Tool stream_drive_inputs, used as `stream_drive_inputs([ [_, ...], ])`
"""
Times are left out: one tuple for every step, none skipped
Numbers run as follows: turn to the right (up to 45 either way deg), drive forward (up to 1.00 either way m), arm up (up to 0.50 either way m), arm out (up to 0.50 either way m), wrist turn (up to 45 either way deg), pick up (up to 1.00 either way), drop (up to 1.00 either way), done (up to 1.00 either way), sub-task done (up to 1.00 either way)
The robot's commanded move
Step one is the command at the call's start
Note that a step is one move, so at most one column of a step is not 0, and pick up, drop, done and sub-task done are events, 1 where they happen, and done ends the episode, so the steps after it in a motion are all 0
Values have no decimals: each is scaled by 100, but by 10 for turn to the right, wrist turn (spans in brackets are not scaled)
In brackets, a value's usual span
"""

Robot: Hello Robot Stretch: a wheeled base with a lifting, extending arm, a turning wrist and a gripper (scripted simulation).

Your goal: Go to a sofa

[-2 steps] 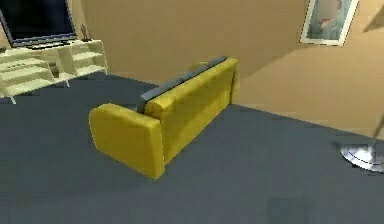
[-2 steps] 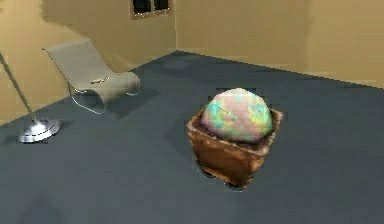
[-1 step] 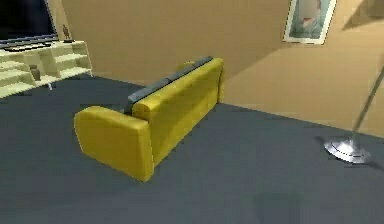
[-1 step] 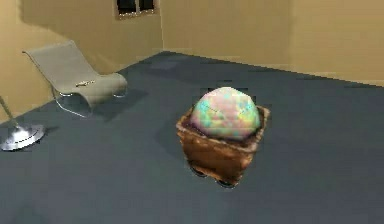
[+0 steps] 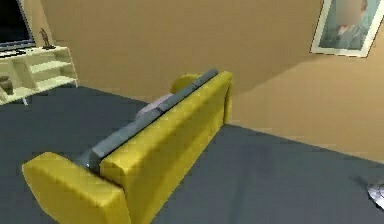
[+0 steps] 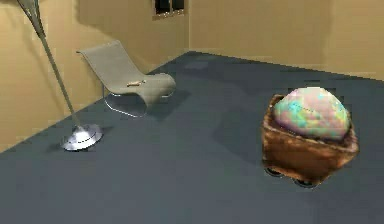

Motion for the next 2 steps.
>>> stream_drive_inputs([
  [-90, 0, 0, 0, 0, 0, 0, 0, 0],
  [0, 0, 0, 0, 0, 0, 0, 100, 0],
])
